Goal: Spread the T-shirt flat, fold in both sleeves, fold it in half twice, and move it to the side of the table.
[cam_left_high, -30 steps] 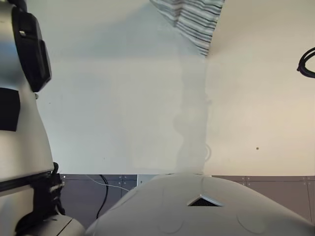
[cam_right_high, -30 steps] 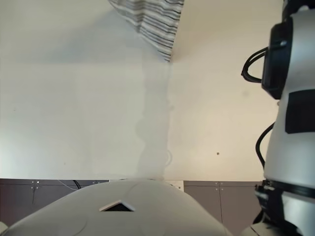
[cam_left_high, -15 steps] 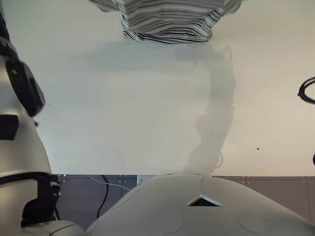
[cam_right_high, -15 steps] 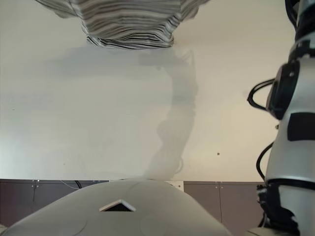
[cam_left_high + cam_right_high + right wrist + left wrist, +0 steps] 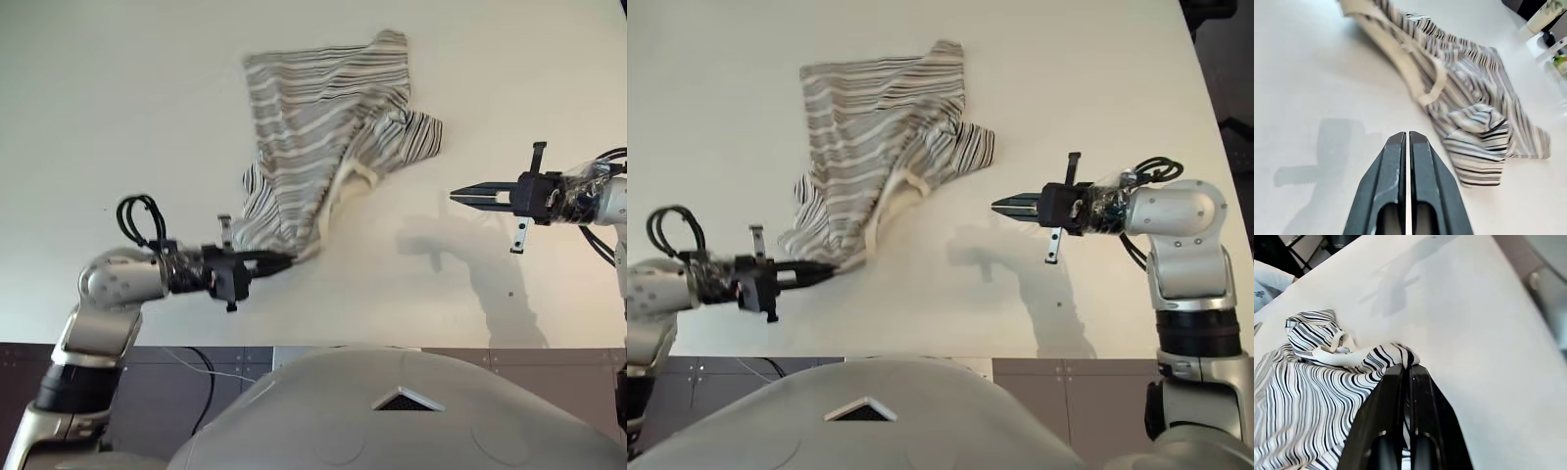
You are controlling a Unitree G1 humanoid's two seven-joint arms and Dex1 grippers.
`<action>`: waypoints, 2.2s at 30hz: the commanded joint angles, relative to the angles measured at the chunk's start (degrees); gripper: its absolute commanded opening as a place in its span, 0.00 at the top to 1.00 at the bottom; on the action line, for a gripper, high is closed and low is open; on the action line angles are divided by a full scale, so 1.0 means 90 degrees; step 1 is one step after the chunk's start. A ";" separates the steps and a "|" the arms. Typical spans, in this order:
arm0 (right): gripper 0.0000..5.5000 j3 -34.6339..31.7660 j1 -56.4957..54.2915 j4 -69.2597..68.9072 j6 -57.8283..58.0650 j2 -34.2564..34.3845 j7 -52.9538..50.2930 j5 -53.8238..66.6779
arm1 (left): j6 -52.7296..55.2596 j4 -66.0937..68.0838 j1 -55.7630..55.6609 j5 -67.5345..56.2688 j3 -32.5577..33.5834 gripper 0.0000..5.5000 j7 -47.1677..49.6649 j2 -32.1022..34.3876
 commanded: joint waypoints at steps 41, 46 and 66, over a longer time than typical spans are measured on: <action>0.98 0.1337 -0.0326 0.1131 -0.0948 -0.0273 -0.0882 -0.1029 | -0.0551 0.0253 0.0707 -0.0439 -0.0030 0.82 -0.0307 0.2544; 0.98 0.1724 -0.0917 0.1599 -0.1009 0.0481 -0.1245 -0.1368 | 0.1295 -0.0483 0.0112 -0.2147 0.0544 0.82 -0.0665 0.2931; 0.98 0.1683 -0.0332 0.0589 -0.1102 -0.1500 0.0798 -0.0505 | -0.0159 0.4168 -0.3880 0.3675 -0.3044 0.82 0.3358 -0.0849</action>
